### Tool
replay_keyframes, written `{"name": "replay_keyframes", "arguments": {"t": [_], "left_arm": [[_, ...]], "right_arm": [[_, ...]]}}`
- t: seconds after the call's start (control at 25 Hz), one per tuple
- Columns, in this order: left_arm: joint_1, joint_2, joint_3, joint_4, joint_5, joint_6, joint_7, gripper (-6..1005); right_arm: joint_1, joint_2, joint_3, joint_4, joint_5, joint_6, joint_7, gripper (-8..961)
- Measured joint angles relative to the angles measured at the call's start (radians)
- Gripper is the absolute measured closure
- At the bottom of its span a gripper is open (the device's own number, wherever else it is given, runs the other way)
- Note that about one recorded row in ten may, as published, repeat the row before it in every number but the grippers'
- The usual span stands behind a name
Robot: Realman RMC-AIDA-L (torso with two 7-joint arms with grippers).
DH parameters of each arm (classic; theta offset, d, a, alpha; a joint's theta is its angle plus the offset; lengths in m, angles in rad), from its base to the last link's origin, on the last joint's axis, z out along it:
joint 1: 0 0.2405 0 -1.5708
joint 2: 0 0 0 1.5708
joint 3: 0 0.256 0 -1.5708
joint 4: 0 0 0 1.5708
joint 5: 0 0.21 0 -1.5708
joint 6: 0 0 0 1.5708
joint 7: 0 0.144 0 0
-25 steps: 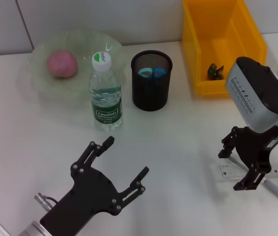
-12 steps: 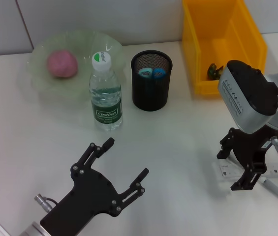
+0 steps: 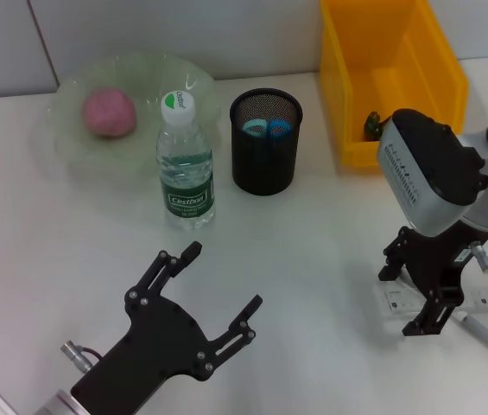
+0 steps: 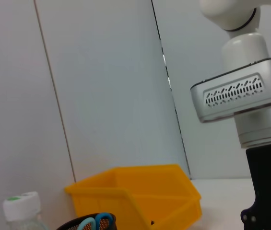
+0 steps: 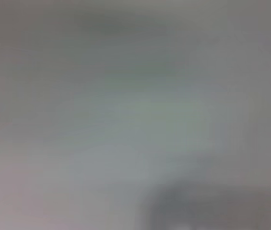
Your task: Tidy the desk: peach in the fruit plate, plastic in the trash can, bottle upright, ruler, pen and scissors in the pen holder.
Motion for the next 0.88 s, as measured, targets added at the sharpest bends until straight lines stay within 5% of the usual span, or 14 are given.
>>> {"name": "replay_keyframes", "arguments": {"t": [0.88], "left_arm": [[0.000,0.000,0.000,0.000,0.001,-0.006,0.000,146]], "right_arm": [[0.011,0.003,-0.018,0.025,-0.010,0.030,0.025,129]]}}
